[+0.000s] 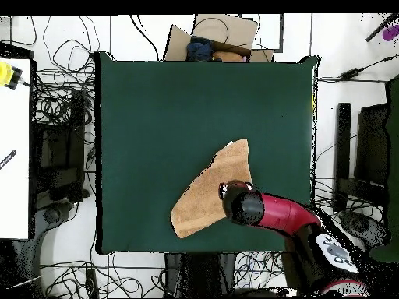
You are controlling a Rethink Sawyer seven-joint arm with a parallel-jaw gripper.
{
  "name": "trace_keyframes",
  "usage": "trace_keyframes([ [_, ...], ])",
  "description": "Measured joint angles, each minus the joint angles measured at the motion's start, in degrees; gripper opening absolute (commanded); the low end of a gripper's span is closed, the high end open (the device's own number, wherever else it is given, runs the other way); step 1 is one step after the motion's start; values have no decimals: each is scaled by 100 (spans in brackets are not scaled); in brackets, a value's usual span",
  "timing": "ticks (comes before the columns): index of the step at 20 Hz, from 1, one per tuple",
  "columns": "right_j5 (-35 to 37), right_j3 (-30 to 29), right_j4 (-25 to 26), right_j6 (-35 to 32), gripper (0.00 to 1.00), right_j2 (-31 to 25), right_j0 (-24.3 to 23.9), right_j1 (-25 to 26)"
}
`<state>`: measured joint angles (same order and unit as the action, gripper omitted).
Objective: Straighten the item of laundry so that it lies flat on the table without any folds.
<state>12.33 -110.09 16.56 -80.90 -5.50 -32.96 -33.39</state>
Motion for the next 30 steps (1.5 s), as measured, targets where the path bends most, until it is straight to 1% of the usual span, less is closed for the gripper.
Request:
trace_keyframes([
  [2, 0, 24, 32, 0, 100, -12, -3, 63],
  [9, -80, 380, 235, 0, 100, -163, -22, 807],
  [16, 37, 471, 350, 0, 100, -167, 14, 812],
  [25, 38, 494, 355, 0, 100, -166, 11, 813],
  [26, 38, 517, 357, 0, 0, -165, 8, 814],
  [30, 41, 531, 358, 0, 0, -164, 11, 818],
])
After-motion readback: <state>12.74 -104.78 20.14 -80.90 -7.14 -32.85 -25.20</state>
